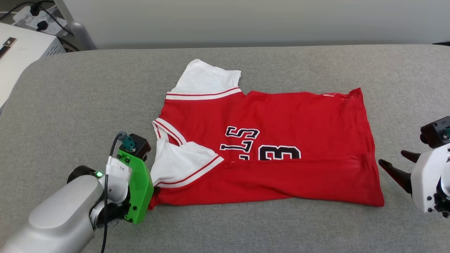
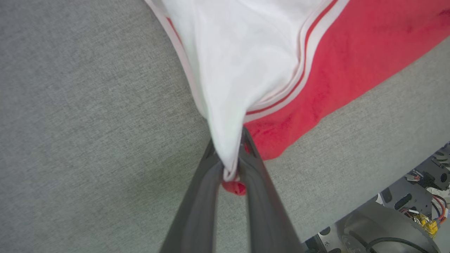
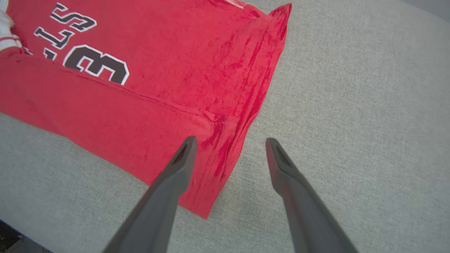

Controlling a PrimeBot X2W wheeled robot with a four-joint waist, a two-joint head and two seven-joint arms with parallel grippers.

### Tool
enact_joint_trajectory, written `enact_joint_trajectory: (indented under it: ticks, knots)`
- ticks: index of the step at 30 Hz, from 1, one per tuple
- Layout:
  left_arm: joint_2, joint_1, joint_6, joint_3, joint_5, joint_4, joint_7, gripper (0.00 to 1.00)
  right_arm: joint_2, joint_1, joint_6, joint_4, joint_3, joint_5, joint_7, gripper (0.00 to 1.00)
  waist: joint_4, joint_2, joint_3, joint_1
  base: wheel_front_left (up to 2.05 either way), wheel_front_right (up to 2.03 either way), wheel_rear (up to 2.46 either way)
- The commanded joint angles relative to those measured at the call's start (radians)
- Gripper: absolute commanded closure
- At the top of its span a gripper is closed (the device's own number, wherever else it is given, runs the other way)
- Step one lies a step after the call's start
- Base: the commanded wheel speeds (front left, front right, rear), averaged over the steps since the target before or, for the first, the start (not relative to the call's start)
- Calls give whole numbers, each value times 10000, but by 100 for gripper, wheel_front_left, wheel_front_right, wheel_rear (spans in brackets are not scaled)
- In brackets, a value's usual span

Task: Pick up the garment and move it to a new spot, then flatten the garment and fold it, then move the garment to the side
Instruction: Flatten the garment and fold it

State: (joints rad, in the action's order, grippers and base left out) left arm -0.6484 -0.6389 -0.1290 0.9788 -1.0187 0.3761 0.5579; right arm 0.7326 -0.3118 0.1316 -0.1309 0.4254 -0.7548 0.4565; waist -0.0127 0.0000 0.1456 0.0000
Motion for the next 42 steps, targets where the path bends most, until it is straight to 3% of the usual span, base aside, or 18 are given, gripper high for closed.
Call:
enact_joint_trajectory:
  ticks: [1, 3, 5, 8, 10, 15, 16, 17, 25, 34, 37, 42]
  knots:
    - [-150, 99, -15, 67, 106, -153, -94, 100, 136, -181, -9, 39, 121, -235, 511, 0, 69, 0, -62, 0, 0, 0, 0]
    - [-289, 56, -15, 159, 152, -490, -258, 100, 361, -274, -9, -107, 342, -732, 1793, 0, 176, 0, 50, 0, 0, 0, 0]
    - [-299, 12, -16, 187, 182, -589, -333, 100, 293, -306, -9, -359, 393, -792, 2066, 0, 245, 0, 161, 0, 0, 0, 0]
    - [-257, -63, -16, 247, 273, -668, -432, 100, -8, -315, -9, -924, 499, -678, 2153, 0, 342, 0, 342, 0, 0, 0, 0]
    - [-163, -150, -16, 318, 414, -645, -668, 100, -918, -219, -9, -2257, 843, -520, 1825, 0, 487, 0, 718, 0, 0, 0, 0]
    - [-101, -57, -16, 401, 432, -474, -903, 100, -1380, -102, -9, -2925, 1159, -714, 1214, 0, 483, 0, 787, 0, 0, 0, 0]
    - [-98, -11, -16, 415, 389, -432, -940, 100, -1350, -143, -9, -2952, 1197, -719, 984, 87, 451, 0, 722, 0, 0, 0, 0]
    - [-97, 35, -17, 426, 351, -399, -974, 100, -1297, -174, -9, -2948, 1236, -726, 802, 100, 426, 0, 650, 0, 0, 0, 0]
    - [-622, 549, -17, 452, -353, -542, -930, 100, -322, 106, -9, -2125, 1388, -1261, 193, 100, 199, 0, -503, 0, 0, 0, 0]
    - [-1339, 1436, 209, 582, -787, -1989, -789, 100, 724, 1954, -9, -565, 648, -1975, 220, 100, 302, 0, -1045, 0, 0, 0, 0]
    - [-1440, 1662, 398, 615, -695, -2246, -962, 100, 792, 2395, -9, -345, 296, -1940, 303, 100, 259, 0, -885, 0, 0, 0, 0]
    - [-1221, 1773, 640, 650, -487, -2141, -1287, 100, 309, 2511, -9, -551, -81, -1687, 480, 100, 214, 0, -437, 0, 0, 0, 0]
